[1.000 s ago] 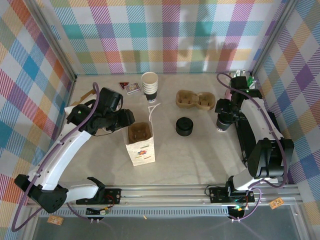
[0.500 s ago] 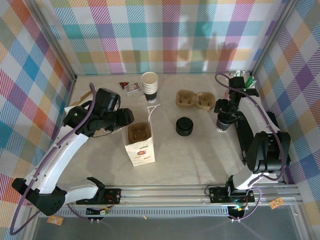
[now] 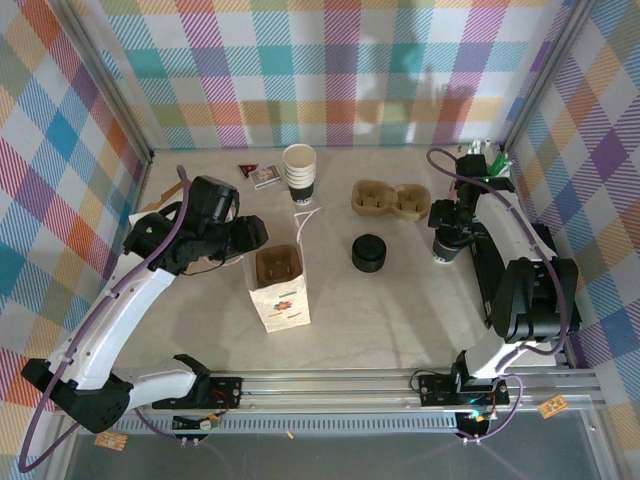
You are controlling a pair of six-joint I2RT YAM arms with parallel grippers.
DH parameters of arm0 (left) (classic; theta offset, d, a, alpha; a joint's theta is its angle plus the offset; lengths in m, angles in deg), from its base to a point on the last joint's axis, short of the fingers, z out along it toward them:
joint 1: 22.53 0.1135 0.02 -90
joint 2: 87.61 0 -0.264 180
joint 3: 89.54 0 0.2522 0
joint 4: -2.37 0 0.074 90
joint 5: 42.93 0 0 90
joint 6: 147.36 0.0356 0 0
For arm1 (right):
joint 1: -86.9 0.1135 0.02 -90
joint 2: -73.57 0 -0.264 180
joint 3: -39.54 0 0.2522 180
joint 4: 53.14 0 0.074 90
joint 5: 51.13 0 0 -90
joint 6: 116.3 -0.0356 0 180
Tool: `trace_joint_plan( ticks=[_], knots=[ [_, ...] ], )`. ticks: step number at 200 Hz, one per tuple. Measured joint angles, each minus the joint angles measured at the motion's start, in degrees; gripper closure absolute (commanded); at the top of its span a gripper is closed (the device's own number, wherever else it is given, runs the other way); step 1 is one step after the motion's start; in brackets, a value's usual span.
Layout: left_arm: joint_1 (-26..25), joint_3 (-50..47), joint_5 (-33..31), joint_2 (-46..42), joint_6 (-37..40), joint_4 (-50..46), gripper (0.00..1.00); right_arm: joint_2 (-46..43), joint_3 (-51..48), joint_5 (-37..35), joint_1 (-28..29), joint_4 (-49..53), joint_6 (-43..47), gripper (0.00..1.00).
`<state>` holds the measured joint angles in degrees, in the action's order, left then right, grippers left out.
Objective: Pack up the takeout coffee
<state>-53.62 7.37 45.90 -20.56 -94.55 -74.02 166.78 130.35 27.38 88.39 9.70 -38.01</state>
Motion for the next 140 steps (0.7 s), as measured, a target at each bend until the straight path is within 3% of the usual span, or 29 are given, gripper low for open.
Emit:
trace_joint_plan(
  ticks=[140],
  knots=[
    [0.0, 0.3, 0.0, -0.5, 0.8, -0.2, 0.47, 0.3, -1.6, 1.7, 0.0, -1.9, 1.2, 0.22]
  ],
)
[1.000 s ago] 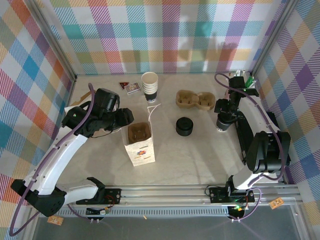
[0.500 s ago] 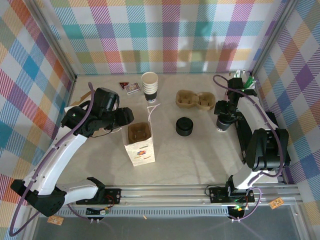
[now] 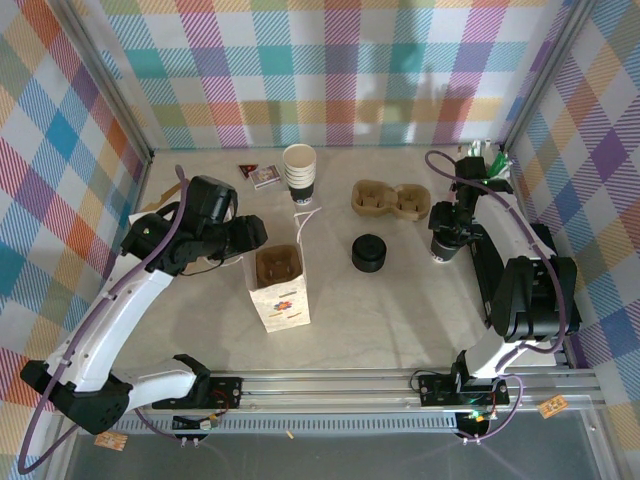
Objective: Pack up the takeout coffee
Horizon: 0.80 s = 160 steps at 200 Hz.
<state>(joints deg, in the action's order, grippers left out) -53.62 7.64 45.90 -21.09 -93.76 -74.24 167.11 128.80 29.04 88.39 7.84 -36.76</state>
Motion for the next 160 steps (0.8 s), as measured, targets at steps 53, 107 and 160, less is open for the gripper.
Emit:
trace_joint_plan(
  ticks=[53, 107, 160],
  knots=[
    [0.0, 0.0, 0.0, -0.5, 0.3, 0.0, 0.47, -1.8, -2.2, 0.1, 0.6, -1.7, 1.3, 0.23],
    [0.0, -0.4, 0.2, -0.5, 2.0, 0.3, 0.47, -6.9, -7.0, 2.6, 4.1, -1.1, 3.7, 0.24],
    [0.0, -0.9, 1.1, -0.2, 3.6, 1.3, 0.47, -11.7, -11.4, 5.4, 9.9, -1.0, 7.0, 0.24]
  ],
)
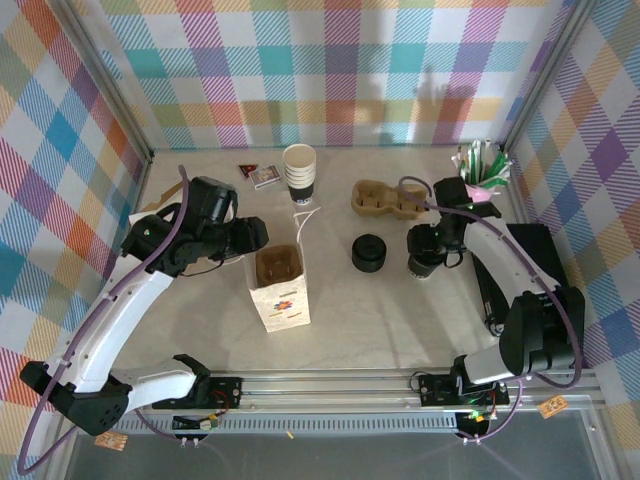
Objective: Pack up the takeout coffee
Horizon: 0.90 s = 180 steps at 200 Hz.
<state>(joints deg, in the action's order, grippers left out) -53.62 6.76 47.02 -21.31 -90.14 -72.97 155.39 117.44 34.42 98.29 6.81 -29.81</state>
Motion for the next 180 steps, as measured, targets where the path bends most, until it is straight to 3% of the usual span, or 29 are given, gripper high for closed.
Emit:
trace_joint_plan(
  ticks=[72, 90, 111, 150, 180],
  knots=[
    [0.0, -1.2, 0.7, 0.0, 2.2, 0.5, 0.47, -4.5, -3.5, 2.8, 5.7, 1.7, 5.0, 0.22],
    [0.0, -1.3, 1.1, 0.0, 2.7, 0.7, 0.47, -4.5, -3.5, 2.6, 7.8, 1.9, 6.2, 0.18],
    [0.0, -1.4, 1.1, 0.0, 3.3, 0.7, 0.47, -4.5, -3.5, 1.6, 9.6, 2.0, 7.4, 0.06],
    [0.0, -1.4, 1.5, 0.0, 4.1, 0.7, 0.47, -4.5, -2.4, 0.2, 11.4, 4.4, 6.9, 0.0],
    [0.0, -1.4, 1.6, -0.5, 4.1, 0.7, 0.47, -5.7, -0.7, -1.1, 11.5, 6.7, 3.8, 0.01]
  ],
)
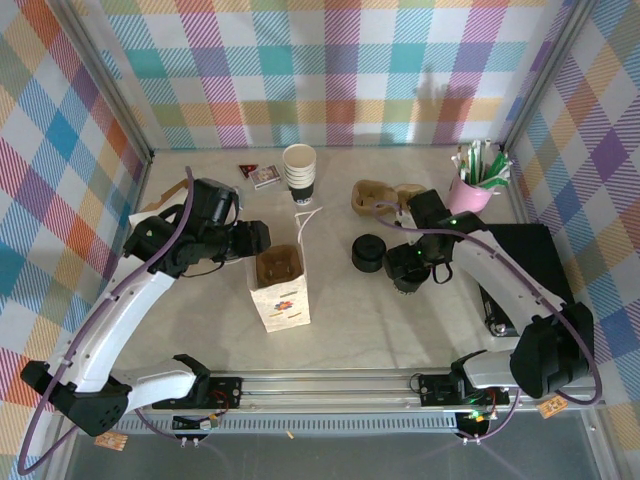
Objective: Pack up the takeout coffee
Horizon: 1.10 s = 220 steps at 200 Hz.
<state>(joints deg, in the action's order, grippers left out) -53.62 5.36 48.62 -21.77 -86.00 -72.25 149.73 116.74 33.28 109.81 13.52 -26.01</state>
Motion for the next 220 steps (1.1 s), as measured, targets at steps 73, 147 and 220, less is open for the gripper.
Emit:
trace_joint_plan(
  ticks=[73, 147, 220],
  knots=[
    [0.0, 0.0, 1.2, -1.5, 2.2, 0.7, 0.19, -4.7, 7.4, -8.5, 0.7, 11.3, -25.6, 0.1],
    [0.0, 2.3, -1.2, -1.1, 3.7, 3.0, 0.22, -2.8, 7.6, -10.3, 3.0, 14.1, -38.6, 0.16],
    [0.0, 4.3, -4.8, -0.7, 1.1, 2.6, 0.29, 0.2, 12.1, -10.4, 5.3, 14.1, -36.2, 0.13]
  ],
)
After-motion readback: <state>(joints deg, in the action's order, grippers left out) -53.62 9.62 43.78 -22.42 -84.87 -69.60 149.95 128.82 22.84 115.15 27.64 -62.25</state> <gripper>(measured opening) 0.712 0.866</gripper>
